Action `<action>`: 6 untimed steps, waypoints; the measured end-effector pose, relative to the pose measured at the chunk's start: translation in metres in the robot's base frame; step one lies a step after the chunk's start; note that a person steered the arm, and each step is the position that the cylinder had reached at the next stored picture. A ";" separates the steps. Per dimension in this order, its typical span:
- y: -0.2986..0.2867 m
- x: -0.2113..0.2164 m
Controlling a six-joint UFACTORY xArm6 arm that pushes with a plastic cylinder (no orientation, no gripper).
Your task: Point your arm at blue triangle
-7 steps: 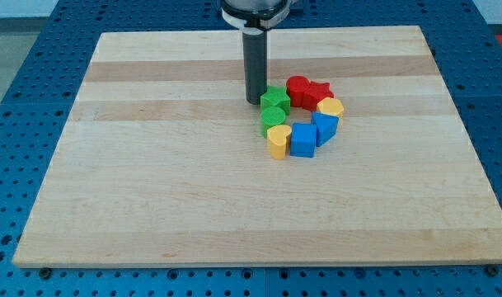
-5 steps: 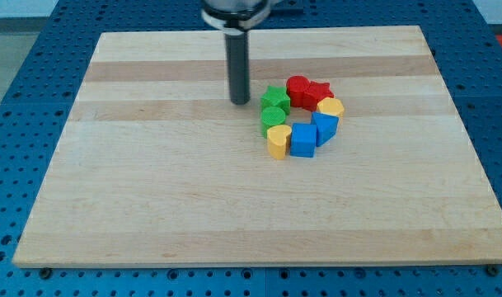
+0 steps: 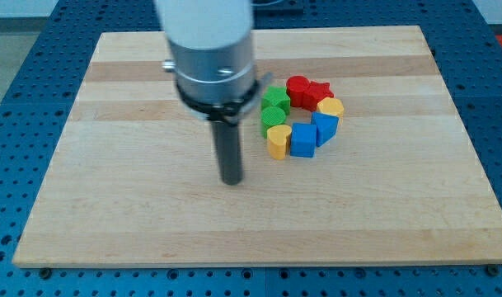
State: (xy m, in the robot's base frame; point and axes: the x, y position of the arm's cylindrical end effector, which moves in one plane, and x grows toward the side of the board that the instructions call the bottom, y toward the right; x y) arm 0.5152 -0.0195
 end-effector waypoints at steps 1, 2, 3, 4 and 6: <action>0.060 0.001; 0.117 0.000; 0.155 -0.009; 0.164 -0.032; 0.163 -0.064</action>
State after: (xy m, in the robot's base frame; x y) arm 0.4517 0.1438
